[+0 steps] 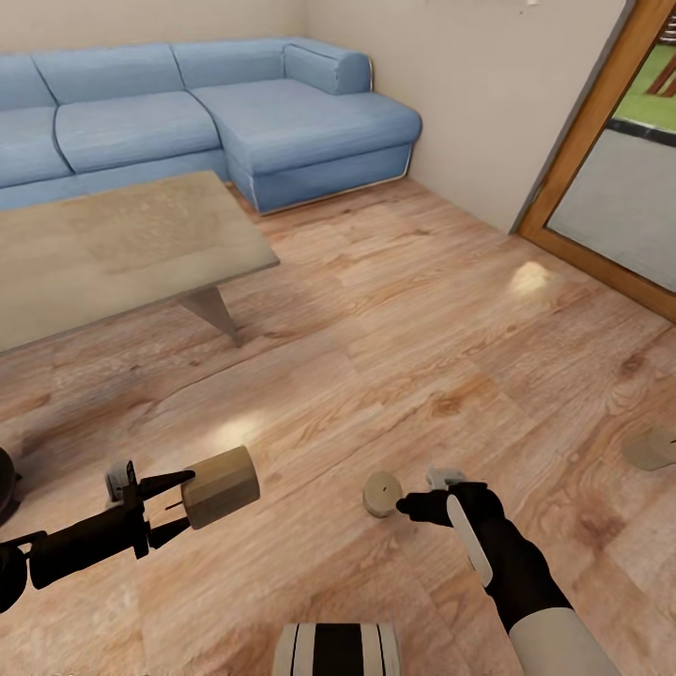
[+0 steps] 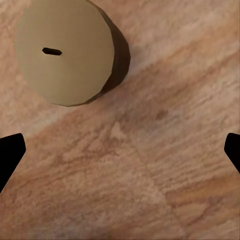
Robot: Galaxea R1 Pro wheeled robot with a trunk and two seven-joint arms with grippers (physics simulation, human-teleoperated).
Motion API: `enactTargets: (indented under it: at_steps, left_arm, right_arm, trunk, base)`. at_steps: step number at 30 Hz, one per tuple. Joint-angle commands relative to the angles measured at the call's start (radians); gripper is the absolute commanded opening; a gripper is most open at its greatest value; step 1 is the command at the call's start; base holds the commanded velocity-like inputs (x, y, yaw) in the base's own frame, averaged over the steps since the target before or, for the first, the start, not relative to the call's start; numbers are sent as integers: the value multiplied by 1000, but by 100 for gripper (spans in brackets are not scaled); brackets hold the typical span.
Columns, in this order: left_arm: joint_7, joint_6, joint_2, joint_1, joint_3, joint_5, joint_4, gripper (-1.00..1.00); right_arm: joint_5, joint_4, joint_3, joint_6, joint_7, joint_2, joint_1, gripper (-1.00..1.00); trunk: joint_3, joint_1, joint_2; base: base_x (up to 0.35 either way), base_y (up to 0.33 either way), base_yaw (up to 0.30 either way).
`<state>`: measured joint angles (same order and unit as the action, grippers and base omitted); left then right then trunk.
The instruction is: Place each of the two pumpkins and all three candles from the living room inside a cabinet in the living room (use any cabinet), then make sure every cabinet is closed, and position the cauldron so it is next to a table in the living room.
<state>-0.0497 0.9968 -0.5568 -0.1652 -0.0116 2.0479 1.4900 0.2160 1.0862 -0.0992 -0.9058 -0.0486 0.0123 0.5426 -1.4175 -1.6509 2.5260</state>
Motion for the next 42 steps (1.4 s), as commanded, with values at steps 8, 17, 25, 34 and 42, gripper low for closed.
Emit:
enactTargets:
  at_steps: [8,17,25,34,42]
  left_arm:
    - [-4,3,0,0,0,7,1,-100]
    - [-4,3,0,0,1,6,1,-100]
    - [-4,3,0,0,2,6,1,-100]
    - [-4,3,0,0,2,6,1,-100]
    - [-4,3,0,0,2,5,1,-100]
  right_arm:
    - [8,2,-1,-4,-5,0,0,100]
    - [8,3,-1,-3,-5,0,0,100]
    - [9,2,-1,-3,-5,0,0,100]
    - [12,3,-1,-2,-4,1,0,100]
    - [12,6,-2,-2,-4,1,0,100]
  trunk:
    - [-24,-2,2]
    - [-51,-6,3]
    - [-59,-7,4]
    - [-59,-7,4]
    - [-59,-7,4]
  base:
    - [0,0,0]
    - [0,0,0]
    - [0,0,0]
    - [23,55,0]
    - [31,51,0]
